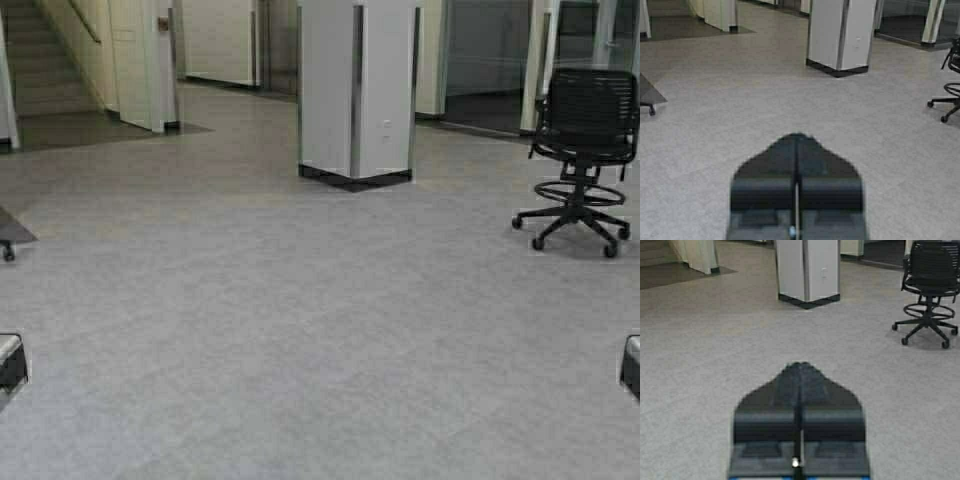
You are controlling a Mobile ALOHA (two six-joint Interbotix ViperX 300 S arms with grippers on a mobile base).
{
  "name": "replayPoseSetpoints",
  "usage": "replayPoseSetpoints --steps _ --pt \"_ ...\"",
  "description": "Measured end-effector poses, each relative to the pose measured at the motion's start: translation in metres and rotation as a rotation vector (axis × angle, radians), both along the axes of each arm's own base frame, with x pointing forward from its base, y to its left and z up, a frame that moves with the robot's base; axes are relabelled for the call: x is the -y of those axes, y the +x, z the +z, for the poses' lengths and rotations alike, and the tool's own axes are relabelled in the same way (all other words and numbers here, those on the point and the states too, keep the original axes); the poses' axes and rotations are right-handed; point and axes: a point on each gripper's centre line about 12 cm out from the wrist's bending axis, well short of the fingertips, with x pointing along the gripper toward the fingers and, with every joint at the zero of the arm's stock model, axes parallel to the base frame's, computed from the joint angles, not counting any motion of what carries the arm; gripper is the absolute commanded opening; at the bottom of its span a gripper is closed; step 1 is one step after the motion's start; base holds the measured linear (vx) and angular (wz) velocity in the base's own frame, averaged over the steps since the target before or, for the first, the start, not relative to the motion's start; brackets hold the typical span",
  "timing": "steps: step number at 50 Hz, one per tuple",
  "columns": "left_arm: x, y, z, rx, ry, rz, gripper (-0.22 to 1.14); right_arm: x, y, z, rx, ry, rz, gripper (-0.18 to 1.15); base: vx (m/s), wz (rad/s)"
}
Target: Navigate to elevator, push the call button, then enter the elevator
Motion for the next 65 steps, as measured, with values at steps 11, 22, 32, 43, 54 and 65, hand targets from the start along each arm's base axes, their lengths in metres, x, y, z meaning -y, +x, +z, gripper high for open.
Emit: replayPoseSetpoints --steps 11,22,32,43,54,65 --pt "0.0 -0.0004 0.0006 0.004 -0.018 -0.002 0.02 -0.0004 -0.0006 0.0015 0.006 0.038 0.005 0.05 0.76 0.22" --pt "-0.0003 0.0004 -0.0006 -0.002 -0.028 -0.001 0.02 -0.0012 -0.0004 -0.0003 0.0 0.01 0.011 0.05 0.8 0.17" --pt "0.0 0.0004 -0.0006 -0.002 -0.028 -0.003 0.02 -0.0016 0.0012 -0.0025 -0.011 0.009 0.014 0.05 0.79 0.04" --pt "-0.0003 0.0013 -0.0018 -0.008 -0.026 -0.001 0.02 -0.0016 0.0017 -0.0031 -0.014 0.011 0.014 0.05 0.8 -0.03" --pt "-0.0005 0.0036 -0.0051 -0.025 -0.028 0.0 0.02 -0.0018 0.0021 -0.0022 -0.013 0.021 0.016 0.05 0.77 0.11" --pt "-0.0004 0.0034 -0.0048 -0.024 -0.027 -0.001 0.02 -0.0028 0.0023 -0.0008 -0.008 0.005 0.023 0.05 0.81 0.11"
